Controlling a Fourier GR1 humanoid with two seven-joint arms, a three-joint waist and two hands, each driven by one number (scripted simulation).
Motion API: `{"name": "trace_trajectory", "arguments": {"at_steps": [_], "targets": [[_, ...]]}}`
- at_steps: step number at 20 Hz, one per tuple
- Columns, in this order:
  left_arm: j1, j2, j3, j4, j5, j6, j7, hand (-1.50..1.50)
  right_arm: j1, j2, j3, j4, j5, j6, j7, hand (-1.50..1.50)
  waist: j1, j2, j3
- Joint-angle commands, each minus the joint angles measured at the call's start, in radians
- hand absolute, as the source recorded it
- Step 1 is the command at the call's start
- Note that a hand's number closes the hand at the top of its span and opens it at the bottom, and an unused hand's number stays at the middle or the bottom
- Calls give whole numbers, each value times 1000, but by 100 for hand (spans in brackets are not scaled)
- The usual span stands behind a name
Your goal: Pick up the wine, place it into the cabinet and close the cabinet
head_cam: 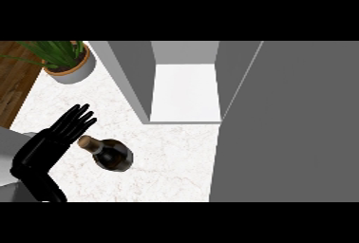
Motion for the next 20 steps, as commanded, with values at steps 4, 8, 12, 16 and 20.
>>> {"name": "trace_trajectory", "arguments": {"at_steps": [4, 8, 12, 16, 20], "targets": [[-2, -2, -15, 96, -107, -76, -120, -150, 68, -6, -27, -144, -82, 21, 30, -150, 1, -1, 0], [-89, -55, -40, 167, -147, -19, -125, -150, 114, -12, -39, -152, -105, 47, -5, -150, -4, 0, 1], [-100, -35, -25, 250, -201, -44, -218, -150, 26, -13, -59, -128, -102, 24, 57, -150, 1, 0, 0], [-98, -49, -37, 253, -226, -22, -236, -150, 14, 10, -15, -165, -69, -2, 100, -150, 0, -1, 0], [-101, -54, -72, 353, -336, -21, -370, -150, 73, 0, 0, -180, -63, 25, 75, -150, -6, 0, 0]]}}
